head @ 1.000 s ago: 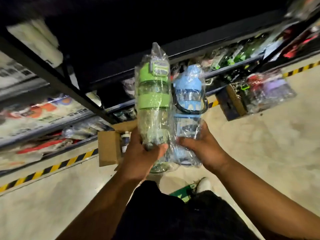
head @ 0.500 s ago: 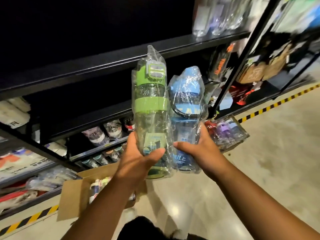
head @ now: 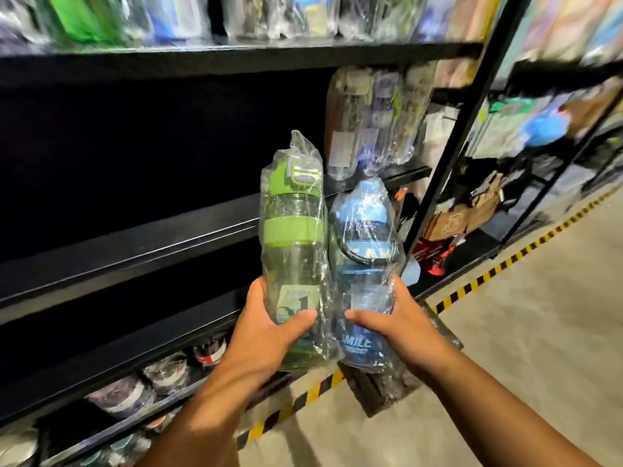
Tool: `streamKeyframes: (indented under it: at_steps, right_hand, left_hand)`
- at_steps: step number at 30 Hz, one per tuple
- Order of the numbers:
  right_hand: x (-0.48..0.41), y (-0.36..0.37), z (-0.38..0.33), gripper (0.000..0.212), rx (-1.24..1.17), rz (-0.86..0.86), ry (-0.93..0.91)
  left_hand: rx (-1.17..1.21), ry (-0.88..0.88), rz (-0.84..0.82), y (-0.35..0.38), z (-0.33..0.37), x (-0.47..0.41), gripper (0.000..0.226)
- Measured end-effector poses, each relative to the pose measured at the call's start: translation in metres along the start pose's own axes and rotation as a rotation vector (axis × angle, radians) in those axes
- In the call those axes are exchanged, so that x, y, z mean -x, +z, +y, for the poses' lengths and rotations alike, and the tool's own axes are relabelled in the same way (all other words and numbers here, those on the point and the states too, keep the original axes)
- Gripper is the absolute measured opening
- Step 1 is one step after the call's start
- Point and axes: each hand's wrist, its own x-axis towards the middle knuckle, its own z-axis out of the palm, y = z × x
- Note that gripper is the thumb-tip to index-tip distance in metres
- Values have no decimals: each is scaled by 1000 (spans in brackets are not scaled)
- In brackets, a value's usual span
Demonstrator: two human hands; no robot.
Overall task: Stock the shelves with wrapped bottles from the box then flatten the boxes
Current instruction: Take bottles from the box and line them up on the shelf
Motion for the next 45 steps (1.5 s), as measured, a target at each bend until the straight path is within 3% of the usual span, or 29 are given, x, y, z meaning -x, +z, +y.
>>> streamKeyframes:
  at_steps: [5,11,14,17,24,31,35,38,42,45]
  right_hand:
    - [-77,-15,-16,98,25,28,4]
    - [-151,-10,-49,82,81,63,-90]
    - [-189,-2,-60,100,63,47,-110]
    - [-223,7,-68,121,41,24,-139]
    - [-283,25,-72,109,6,26,-260]
    - [-324,24,-62,109,50,25,-295]
    - [-340,24,-58,107,74,35,-311]
    - [-346,26,-51,88,203,85,-358]
    - [-344,22,-37,98,332,62,-416]
    - [-345,16,-30,89,301,42,-425]
  left_hand:
    - [-5,-25,5,-2,15,-75,52]
    - [-26,-56,20,-14,36,-136,53]
    - [-8,-42,25,-20,34,-159,58]
    - [19,-53,47,-24,33,-173,77]
    - [3,-72,257,-15,38,-189,45]
    - [20,-172,425,-2,39,-204,52]
    - [36,-127,406,7,36,-207,39]
    - [12,-113,413,11,33,-213,46]
    - [20,-73,414,21,35,-217,49]
    - [22,-50,420,23,36,-222,57]
